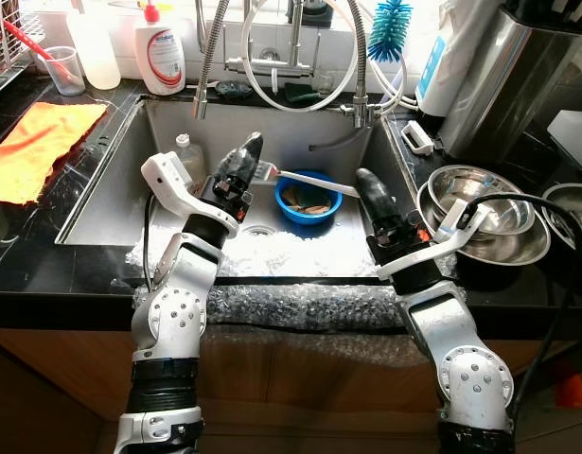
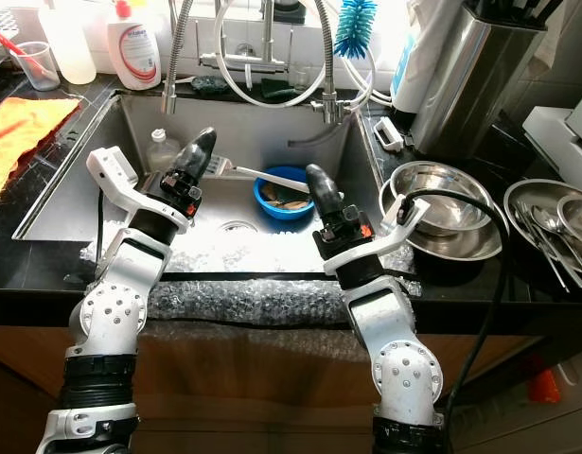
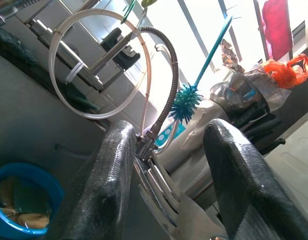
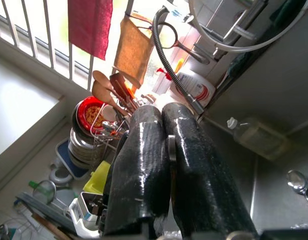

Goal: Kitchen organization

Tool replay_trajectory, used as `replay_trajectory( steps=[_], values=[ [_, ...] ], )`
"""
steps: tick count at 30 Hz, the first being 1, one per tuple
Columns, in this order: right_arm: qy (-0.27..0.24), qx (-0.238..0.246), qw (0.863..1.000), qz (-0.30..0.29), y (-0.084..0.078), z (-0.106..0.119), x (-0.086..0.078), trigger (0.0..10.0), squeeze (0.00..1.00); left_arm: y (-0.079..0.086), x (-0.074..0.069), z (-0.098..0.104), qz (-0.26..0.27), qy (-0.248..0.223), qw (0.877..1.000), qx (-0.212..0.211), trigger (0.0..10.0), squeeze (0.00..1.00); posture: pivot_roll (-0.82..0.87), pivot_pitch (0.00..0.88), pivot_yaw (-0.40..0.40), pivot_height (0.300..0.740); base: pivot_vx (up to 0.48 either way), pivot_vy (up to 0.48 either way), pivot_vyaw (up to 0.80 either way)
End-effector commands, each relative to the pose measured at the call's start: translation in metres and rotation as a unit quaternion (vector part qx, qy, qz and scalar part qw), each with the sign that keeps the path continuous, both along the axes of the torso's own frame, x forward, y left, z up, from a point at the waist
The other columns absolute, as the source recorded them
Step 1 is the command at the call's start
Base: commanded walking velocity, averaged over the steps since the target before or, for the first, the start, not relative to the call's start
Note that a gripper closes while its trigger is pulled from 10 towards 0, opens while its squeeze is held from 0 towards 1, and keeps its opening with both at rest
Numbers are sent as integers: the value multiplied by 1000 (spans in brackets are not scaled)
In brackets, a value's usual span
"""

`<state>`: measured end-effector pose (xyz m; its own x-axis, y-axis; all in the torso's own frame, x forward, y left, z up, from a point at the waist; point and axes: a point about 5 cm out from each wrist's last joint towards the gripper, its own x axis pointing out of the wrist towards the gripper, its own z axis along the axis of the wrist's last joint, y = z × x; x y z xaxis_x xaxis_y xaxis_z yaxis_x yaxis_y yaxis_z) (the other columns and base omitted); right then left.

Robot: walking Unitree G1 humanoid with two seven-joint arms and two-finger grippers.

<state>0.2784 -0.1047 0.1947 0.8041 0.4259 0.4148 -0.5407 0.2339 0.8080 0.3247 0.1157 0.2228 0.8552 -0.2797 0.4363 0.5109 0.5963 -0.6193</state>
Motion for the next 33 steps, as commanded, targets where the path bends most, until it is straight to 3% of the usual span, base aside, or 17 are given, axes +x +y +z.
replay_trajectory(
  steps=[1,4,5,7,20,33],
  values=[
    [7,12,1000,8,8,-4,-8,10000,0,-2,1,4,1,-6,1000,5,10000,0,-41,58,-96,740,0,0,0],
    [7,13,1000,8,8,-4,-9,10000,0,-3,1,4,0,-5,1000,6,10000,0,-42,60,-95,740,0,0,0],
    [7,13,1000,8,8,-4,-9,10000,0,-3,1,3,-1,-3,1000,7,5686,0,-41,62,-94,740,0,0,0],
    [6,12,1000,8,8,-4,-9,10000,0,-3,1,2,-3,-2,1000,10,0,0,-38,62,-95,740,0,0,0],
    [7,-1,1000,8,10,-8,-8,10000,0,-3,-1,0,-12,2,1000,20,0,0,-32,71,-94,740,0,0,0],
    [17,-12,1000,-23,5,-11,-1,10000,0,2,1,2,-4,7,1000,-6,0,0,-31,72,-94,740,0,0,0]
  ],
)
